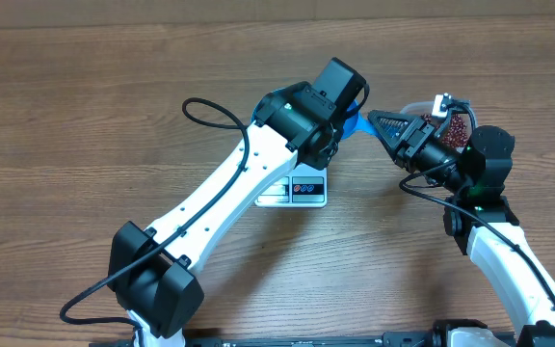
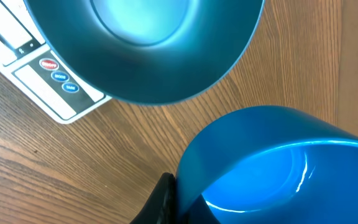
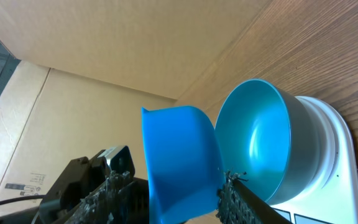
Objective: Scoop item into bowl and weigh 150g on scale
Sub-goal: 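Bring right gripper to the scoop and grasp its cup beside left gripper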
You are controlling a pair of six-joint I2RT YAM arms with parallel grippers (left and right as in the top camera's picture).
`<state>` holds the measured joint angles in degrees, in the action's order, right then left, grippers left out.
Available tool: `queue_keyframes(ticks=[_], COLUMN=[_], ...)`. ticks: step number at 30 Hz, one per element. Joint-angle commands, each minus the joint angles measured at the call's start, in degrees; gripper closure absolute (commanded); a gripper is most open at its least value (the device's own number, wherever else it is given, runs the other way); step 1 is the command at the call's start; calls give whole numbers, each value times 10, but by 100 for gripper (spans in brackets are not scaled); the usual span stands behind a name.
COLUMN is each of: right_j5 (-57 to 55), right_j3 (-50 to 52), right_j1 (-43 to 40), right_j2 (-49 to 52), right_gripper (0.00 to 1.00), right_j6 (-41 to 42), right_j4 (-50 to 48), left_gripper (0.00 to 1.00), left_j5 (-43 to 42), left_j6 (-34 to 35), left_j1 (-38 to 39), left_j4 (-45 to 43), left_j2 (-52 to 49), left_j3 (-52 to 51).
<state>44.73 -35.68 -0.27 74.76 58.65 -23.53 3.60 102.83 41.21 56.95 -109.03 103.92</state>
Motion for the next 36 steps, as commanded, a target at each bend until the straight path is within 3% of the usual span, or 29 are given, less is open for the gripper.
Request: queue_keyframes(ticks=[1, 5, 13, 36], right_j5=[-3, -3, -3, -1], right_j3=[-9, -9, -9, -9], right_j1=[3, 3, 3, 3], right_j2=[0, 0, 0, 0], right_gripper=[51, 51, 62, 66], right_j6=[-2, -2, -2, -2], right_j4=[-3, -3, -3, -3], left_gripper=[96, 96, 96, 96], left_j5=[0, 0, 0, -2], left_j6=[16, 16, 16, 16], left_j1=[5, 5, 5, 9], left_j4=[-3, -2, -2, -3], left_j2=[-4, -4, -4, -4], left_j3=[8, 8, 8, 8])
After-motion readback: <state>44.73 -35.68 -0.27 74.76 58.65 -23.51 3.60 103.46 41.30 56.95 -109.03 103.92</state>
